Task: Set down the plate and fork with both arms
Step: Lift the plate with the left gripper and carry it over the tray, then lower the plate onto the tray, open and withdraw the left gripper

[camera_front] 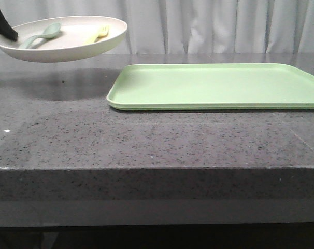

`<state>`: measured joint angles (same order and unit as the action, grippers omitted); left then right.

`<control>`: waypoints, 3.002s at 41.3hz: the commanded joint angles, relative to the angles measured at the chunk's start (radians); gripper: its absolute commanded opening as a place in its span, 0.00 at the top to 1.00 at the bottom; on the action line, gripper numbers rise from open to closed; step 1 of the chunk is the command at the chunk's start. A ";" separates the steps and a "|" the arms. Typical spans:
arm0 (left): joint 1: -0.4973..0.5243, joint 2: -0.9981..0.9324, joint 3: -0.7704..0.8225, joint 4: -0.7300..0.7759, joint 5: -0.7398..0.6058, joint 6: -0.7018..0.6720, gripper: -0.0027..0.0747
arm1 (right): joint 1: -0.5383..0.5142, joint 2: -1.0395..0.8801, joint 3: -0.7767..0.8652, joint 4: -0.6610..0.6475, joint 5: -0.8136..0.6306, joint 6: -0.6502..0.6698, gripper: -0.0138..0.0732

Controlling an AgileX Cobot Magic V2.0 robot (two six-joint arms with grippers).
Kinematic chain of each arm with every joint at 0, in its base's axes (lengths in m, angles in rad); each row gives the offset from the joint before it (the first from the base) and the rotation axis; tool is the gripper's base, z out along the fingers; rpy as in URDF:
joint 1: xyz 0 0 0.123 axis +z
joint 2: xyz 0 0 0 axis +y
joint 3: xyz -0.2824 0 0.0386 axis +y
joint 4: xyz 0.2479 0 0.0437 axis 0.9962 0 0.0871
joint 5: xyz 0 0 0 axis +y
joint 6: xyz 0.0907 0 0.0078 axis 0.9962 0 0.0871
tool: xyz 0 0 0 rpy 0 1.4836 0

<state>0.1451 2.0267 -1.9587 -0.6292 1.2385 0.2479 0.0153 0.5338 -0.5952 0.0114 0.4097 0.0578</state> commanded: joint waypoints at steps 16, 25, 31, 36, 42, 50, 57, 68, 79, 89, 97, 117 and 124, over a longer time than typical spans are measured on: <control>-0.247 0.018 -0.225 -0.065 0.005 -0.183 0.99 | 0.001 0.007 -0.036 -0.011 -0.083 -0.011 0.24; -0.368 0.139 -0.438 0.028 0.030 -0.355 0.99 | 0.001 0.007 -0.036 -0.011 -0.083 -0.011 0.24; -0.442 0.206 -0.522 0.094 0.028 -0.447 0.99 | 0.001 0.007 -0.036 -0.011 -0.083 -0.011 0.24; -0.494 0.246 -0.543 0.131 0.028 -0.507 0.99 | 0.001 0.007 -0.036 -0.011 -0.083 -0.011 0.24; -0.549 0.283 -0.546 0.132 0.001 -0.545 0.99 | 0.001 0.007 -0.036 -0.011 -0.083 -0.011 0.24; -0.614 0.294 -0.546 0.167 -0.068 -0.610 0.99 | 0.001 0.007 -0.036 -0.011 -0.083 -0.011 0.24; -0.647 0.294 -0.546 0.221 -0.070 -0.654 0.99 | 0.001 0.007 -0.036 -0.011 -0.083 -0.011 0.24; -0.650 0.294 -0.546 0.242 -0.077 -0.670 0.92 | 0.001 0.007 -0.036 -0.011 -0.083 -0.011 0.24; -0.650 0.294 -0.546 0.242 -0.069 -0.666 0.54 | 0.001 0.007 -0.036 -0.011 -0.083 -0.011 0.24; -0.650 0.260 -0.607 0.242 -0.049 -0.533 0.53 | 0.001 0.007 -0.036 -0.011 -0.083 -0.011 0.24; -0.652 0.161 -0.629 0.251 0.021 -0.377 0.53 | 0.001 0.007 -0.036 -0.011 -0.083 -0.011 0.24; -0.673 -0.049 -0.557 0.279 0.030 -0.228 0.53 | 0.001 0.007 -0.036 -0.011 -0.083 -0.011 0.24; -0.673 -0.133 -0.451 0.285 0.014 -0.194 0.53 | 0.001 0.007 -0.036 -0.011 -0.083 -0.011 0.24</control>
<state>-0.5205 1.9932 -2.4290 -0.3279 1.2681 0.0309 0.0153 0.5338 -0.5952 0.0114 0.4097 0.0578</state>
